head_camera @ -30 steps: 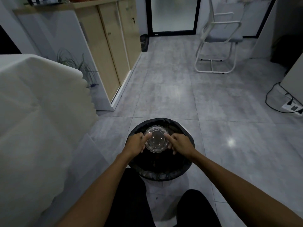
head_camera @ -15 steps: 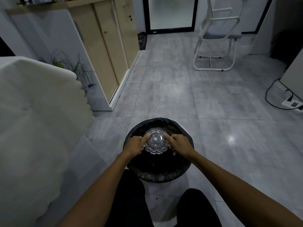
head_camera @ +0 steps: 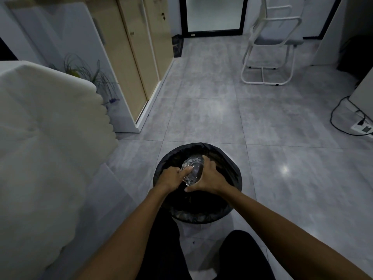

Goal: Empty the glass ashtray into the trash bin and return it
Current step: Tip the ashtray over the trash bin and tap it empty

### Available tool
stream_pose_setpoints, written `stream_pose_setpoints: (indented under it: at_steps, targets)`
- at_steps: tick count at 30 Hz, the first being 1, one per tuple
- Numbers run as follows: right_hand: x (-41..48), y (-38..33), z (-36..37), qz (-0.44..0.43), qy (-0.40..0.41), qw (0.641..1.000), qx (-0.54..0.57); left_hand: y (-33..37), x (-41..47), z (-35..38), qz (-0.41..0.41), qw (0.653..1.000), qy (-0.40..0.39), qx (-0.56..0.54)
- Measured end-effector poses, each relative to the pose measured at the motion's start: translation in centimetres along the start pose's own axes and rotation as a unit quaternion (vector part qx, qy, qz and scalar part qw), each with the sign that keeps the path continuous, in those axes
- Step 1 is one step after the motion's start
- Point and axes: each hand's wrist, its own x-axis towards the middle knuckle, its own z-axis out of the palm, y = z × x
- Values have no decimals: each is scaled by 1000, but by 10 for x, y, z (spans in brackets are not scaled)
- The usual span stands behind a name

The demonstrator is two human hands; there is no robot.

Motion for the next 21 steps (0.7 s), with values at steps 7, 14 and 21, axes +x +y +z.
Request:
stream_pose_setpoints:
  at_steps: [7,14,21]
  targets:
    - [8,-6,14,-7,-19,991,-130,-25,-7,-2,10,999,-45,12]
    - [8,-6,19,-88,-52,966,-237,-47,-12,-9,13,991,99,93]
    - [3,-16,16,-192,-115,901,-372,-87,6,-4,-122,991,41,17]
